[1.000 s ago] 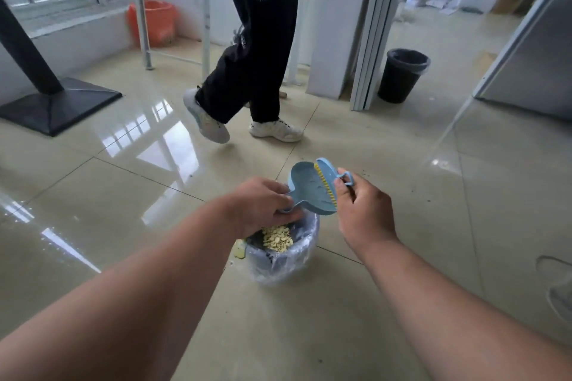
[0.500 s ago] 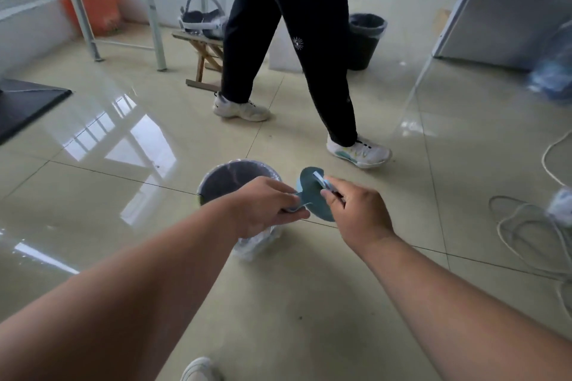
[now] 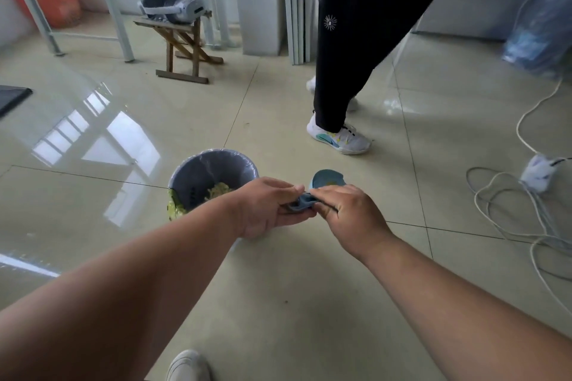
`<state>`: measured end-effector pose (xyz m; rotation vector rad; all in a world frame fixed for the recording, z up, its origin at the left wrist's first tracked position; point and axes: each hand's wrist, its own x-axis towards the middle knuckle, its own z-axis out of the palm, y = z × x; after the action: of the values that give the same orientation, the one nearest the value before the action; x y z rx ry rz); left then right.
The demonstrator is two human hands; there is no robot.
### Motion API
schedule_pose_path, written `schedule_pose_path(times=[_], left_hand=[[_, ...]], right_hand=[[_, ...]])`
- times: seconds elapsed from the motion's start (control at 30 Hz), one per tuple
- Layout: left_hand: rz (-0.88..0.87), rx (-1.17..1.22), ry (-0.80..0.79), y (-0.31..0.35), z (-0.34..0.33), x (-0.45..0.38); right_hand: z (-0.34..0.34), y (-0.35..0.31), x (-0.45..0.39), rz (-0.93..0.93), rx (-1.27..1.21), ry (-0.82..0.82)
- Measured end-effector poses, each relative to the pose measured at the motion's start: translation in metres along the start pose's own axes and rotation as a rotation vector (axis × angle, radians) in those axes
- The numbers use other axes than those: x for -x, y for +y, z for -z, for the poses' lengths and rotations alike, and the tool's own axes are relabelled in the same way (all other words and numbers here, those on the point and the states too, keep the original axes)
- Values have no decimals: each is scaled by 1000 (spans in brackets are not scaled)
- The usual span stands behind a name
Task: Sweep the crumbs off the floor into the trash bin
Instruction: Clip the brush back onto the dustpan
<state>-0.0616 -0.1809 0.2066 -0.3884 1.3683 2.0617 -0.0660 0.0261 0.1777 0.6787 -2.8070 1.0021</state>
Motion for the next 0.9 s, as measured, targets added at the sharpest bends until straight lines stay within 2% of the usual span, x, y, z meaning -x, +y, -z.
schedule_pose_path(times=[0.2, 0.43, 0.57, 0.63, 0.77, 0.83, 0.9], left_hand=[[23, -86, -11, -6, -5, -11], [92, -203, 38, -20, -15, -25], [60, -377, 145, -32, -21, -39], [35, -351, 212, -47, -22, -47], [57, -177, 302, -98, -25, -64], [88, -72, 334, -131, -25, -72], [129, 5, 353, -165, -22, -78]], right_hand=[[-5, 13, 8, -11, -44, 27], [-8, 29, 23, -172, -12, 44], [-13, 45, 33, -383, 69, 159], [-16, 52, 37, -595, 35, 195], [-32, 70, 45, -1014, -306, 157], [-45, 78, 52, -1106, -519, 166], [-61, 91, 60, -1143, -585, 179]])
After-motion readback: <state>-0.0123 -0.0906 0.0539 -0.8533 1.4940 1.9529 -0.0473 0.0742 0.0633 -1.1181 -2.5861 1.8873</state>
